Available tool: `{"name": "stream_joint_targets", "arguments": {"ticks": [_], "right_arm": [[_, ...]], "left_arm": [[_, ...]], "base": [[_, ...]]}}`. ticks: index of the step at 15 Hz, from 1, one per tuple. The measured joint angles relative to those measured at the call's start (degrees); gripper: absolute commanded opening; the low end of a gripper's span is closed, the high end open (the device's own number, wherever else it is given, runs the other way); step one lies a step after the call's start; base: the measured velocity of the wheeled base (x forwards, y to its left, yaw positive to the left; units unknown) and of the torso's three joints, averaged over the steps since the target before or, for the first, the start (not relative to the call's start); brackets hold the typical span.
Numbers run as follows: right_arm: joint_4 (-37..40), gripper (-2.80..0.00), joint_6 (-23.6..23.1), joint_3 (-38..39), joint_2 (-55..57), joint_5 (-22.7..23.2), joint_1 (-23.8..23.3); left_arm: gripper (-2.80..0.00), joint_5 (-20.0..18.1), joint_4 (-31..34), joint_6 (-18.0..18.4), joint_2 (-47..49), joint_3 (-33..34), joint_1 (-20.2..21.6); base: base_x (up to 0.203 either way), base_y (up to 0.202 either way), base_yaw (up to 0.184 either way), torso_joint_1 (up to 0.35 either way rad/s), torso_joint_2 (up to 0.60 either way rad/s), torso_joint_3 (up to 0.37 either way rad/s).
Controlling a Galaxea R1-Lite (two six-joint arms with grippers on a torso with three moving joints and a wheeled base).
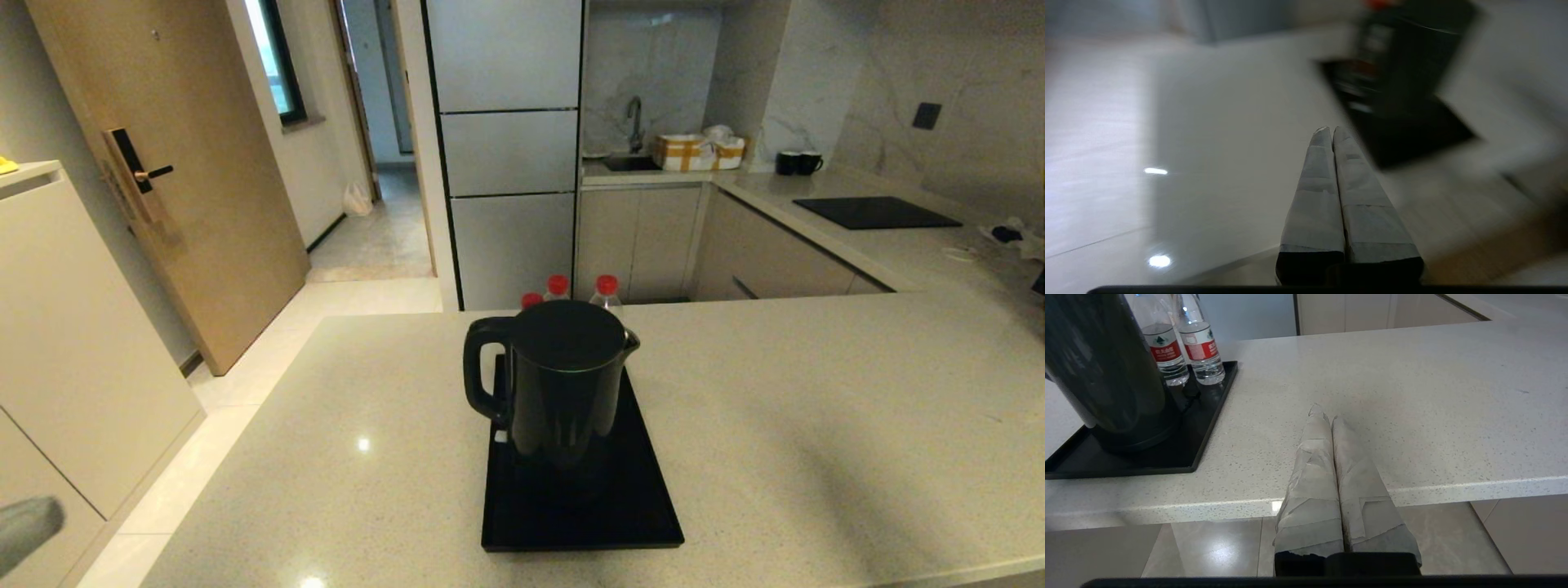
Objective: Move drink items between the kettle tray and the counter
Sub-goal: Pick up the kettle
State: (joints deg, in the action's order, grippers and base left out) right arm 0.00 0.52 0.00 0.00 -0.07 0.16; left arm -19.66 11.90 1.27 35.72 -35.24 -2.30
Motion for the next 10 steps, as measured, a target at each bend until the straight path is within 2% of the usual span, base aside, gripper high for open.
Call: {"name": "stream_joint_targets", "arguments": {"ticks": [1, 3, 6, 8, 9, 10], "right_arm": [[0.0, -2.8, 0.0, 0.0, 0.0, 0.0, 0.0], [0.0, -2.8, 0.0, 0.0, 0.0, 0.0, 0.0], [0.0, -2.8, 0.0, 0.0, 0.0, 0.0, 0.0], [0.0, -2.8, 0.0, 0.0, 0.0, 0.0, 0.0], [0.0, -2.8, 0.0, 0.0, 0.0, 0.0, 0.0], [0.0, -2.8, 0.0, 0.0, 0.0, 0.0, 0.0]], "left_arm": [[-2.8, -4.8, -1.2, 1.0, 7.0, -2.1, -1.2], [-2.8, -10.6, -4.9, 3.3, 19.8, -4.7, -3.5], [-2.8, -14.8, -13.6, 5.8, 37.5, -5.6, -6.2], [-2.8, -16.3, -18.9, 6.9, 44.5, -5.3, -7.5], [0.0, -16.0, -21.2, 6.9, 46.6, -4.8, -7.9], [0.0, -15.3, -24.7, 6.8, 49.7, -3.8, -8.2]], "base": [[0.0, 0.0, 0.0, 0.0, 0.0, 0.0], [0.0, 0.0, 0.0, 0.0, 0.0, 0.0], [0.0, 0.0, 0.0, 0.0, 0.0, 0.0], [0.0, 0.0, 0.0, 0.0, 0.0, 0.0], [0.0, 0.0, 0.0, 0.0, 0.0, 0.0], [0.0, 0.0, 0.0, 0.0, 0.0, 0.0]]}}
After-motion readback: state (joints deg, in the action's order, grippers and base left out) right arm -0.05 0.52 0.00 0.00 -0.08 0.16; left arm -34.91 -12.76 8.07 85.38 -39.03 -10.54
